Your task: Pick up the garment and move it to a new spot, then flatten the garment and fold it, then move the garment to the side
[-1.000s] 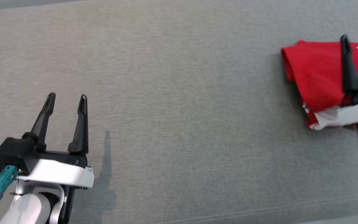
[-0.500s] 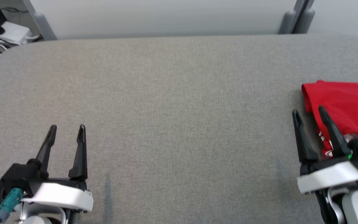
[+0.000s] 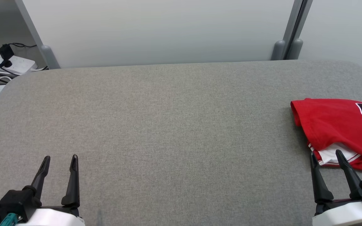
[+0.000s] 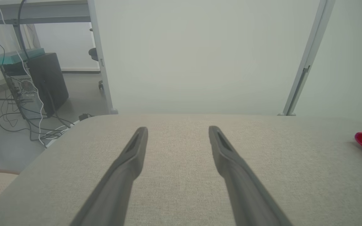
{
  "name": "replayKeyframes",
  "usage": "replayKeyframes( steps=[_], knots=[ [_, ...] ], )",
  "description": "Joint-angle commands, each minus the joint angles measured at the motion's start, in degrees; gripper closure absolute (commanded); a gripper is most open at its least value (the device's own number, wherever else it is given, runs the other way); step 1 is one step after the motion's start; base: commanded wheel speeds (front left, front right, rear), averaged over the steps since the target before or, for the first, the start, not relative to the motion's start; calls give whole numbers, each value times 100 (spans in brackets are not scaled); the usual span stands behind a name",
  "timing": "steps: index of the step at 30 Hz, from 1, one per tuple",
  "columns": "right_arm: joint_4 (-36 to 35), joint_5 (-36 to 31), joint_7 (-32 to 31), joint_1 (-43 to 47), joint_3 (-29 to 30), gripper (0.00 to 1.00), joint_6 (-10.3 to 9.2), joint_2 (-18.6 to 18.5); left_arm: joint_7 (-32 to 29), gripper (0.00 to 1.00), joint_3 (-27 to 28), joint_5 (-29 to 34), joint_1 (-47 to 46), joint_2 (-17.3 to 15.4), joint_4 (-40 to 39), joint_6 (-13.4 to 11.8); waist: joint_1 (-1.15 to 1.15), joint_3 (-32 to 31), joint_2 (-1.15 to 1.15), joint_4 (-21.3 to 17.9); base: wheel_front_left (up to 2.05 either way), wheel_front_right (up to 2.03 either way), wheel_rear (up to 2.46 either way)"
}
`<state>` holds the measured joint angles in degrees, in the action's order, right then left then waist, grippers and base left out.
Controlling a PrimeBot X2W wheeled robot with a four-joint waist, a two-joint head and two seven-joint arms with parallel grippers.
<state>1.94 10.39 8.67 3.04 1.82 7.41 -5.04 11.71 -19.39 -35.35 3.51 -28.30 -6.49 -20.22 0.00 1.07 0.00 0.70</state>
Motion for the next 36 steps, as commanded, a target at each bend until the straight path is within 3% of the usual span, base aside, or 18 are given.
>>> replayKeyframes(
  steps=[1,34,35,36],
  knots=[
    [-238,-47,-37,-43,-94,0,8,-47,65,0,273,-5,-161,-150,-95,-6,0,-58,0,-31,0,0,0],
    [-674,-59,-236,173,-93,0,8,54,73,0,307,-30,-1,-234,-170,-119,0,-89,0,16,0,0,0],
    [-463,-22,-258,259,3,100,0,120,39,100,61,-10,211,-19,4,-57,0,-87,0,19,0,0,0],
    [-463,-22,-258,259,3,100,0,120,39,100,61,-10,211,-19,4,-57,0,-87,0,19,0,0,0]
  ],
)
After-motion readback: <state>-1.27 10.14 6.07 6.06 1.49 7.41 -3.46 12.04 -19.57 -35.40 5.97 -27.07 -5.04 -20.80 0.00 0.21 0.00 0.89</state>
